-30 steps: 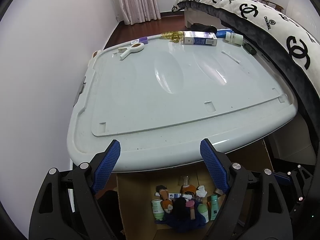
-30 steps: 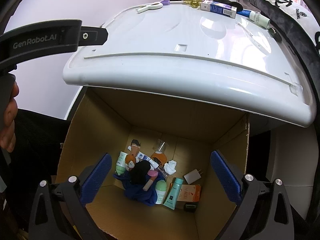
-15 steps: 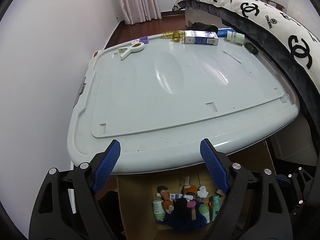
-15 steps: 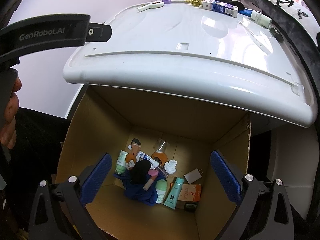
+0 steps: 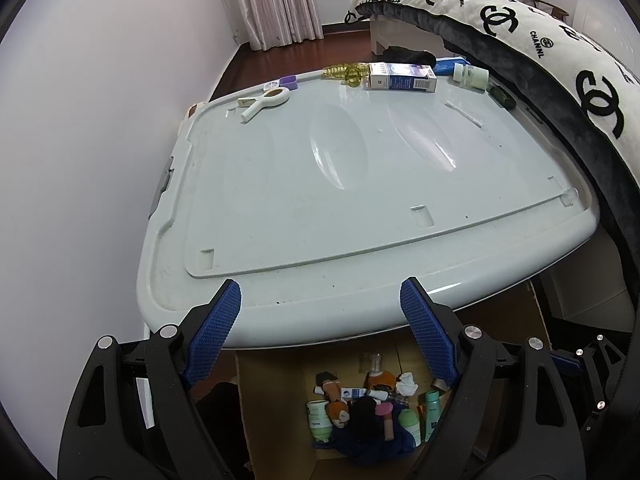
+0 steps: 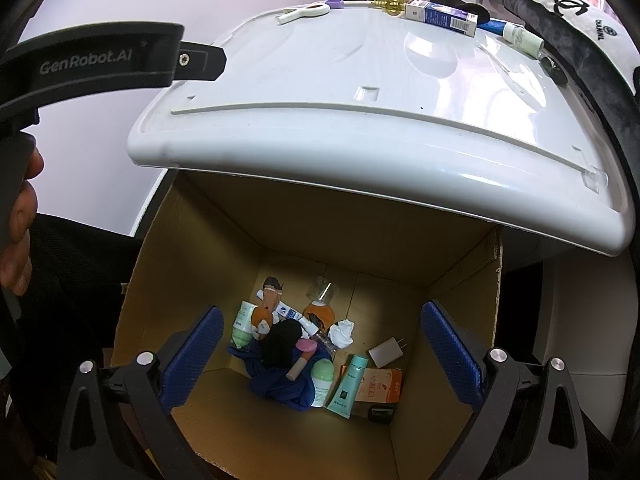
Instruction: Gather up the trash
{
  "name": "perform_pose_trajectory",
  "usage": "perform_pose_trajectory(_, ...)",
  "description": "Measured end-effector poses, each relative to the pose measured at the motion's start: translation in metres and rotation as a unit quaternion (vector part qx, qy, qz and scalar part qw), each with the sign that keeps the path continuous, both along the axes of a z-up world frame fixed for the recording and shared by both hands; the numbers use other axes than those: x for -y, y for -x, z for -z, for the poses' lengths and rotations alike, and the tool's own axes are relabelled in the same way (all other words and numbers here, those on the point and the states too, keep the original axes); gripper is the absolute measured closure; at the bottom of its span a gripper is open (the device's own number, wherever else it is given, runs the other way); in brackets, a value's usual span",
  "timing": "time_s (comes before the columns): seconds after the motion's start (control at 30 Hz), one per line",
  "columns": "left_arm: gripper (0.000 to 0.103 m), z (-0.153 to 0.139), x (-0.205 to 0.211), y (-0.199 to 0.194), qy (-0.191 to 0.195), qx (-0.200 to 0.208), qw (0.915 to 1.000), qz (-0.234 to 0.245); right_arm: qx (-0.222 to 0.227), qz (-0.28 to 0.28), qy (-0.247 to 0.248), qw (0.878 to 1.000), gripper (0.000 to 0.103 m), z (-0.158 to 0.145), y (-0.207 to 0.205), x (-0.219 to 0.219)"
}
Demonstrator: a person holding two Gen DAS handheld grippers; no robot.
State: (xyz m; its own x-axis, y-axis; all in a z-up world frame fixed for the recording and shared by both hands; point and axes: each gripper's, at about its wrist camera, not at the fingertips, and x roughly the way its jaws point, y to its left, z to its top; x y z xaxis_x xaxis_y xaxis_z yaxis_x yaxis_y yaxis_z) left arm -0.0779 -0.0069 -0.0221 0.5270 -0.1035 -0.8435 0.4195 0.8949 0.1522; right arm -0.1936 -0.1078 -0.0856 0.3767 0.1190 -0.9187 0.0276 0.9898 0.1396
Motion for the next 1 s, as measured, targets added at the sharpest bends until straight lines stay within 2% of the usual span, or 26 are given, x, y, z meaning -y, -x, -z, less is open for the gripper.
perform_pose_trajectory(0.3,0.023,-0.001,0.001,0.000,-0.006,0.003,1.0000,0.001,0.001,-0.001,0.000,1.000,0.005,-0.001,0.001,0.000)
perform_pose_trajectory(0.4,0.011,-0.003,0.003,0.001,-0.014,0.014,0.9998,0.006,0.000,-0.004,0.002,1.000,0.005,0.000,0.002,-0.002)
perform_pose_trajectory(0.67,0.011,-0.014,0.002,0.003,0.009,0.038,0.9992,0.009,-0.001,-0.010,0.003,1.000,0.005,0.000,0.003,-0.005)
perform_pose_trajectory(0.9,0.011,-0.018,0.001,0.005,0.005,0.059,0.9982,0.008,0.001,-0.017,0.012,1.000,0.005,-0.001,0.004,-0.007)
perform_pose_trajectory(1.0,0.011,-0.021,-0.001,0.006,0.018,0.065,0.9977,0.011,-0.001,-0.022,0.014,1.000,0.005,0.000,0.004,-0.009)
